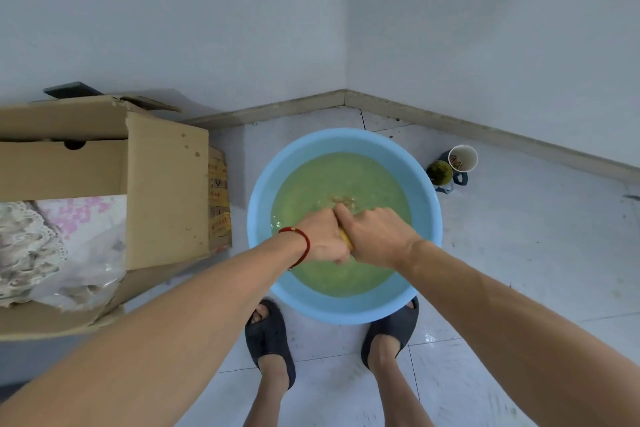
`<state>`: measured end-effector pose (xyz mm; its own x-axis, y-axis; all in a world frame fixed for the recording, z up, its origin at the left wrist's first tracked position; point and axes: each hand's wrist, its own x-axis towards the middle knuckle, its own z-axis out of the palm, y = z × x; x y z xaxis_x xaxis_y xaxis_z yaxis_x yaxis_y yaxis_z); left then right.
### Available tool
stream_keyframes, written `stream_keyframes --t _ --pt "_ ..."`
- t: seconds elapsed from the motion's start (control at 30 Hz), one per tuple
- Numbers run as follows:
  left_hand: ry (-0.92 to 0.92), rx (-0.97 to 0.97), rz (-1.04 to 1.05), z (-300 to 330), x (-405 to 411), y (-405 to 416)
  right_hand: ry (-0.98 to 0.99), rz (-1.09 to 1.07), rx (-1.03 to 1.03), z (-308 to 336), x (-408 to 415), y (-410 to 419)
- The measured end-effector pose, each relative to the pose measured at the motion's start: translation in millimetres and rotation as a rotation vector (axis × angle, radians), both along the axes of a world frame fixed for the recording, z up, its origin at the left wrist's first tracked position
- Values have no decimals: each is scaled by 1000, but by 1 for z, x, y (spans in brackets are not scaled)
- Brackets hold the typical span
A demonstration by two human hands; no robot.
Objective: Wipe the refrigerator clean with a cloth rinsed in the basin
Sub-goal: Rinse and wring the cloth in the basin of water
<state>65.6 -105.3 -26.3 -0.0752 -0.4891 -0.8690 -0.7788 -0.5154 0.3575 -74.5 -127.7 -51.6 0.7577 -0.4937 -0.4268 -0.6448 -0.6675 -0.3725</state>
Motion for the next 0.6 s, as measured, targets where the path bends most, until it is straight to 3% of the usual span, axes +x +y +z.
stream_keyframes --t 0.17,0.33,0.5,0.6 --pt "122 137 253 9 2 13 -93 100 -91 4 -6 -2" --pt "118 208 120 31 9 5 -43 -11 -55 36 -4 5" --pt "151 -40 63 103 35 21 -33 -278 161 118 10 13" --pt "300 -99 156 167 59 34 -26 -423 357 184 8 16"
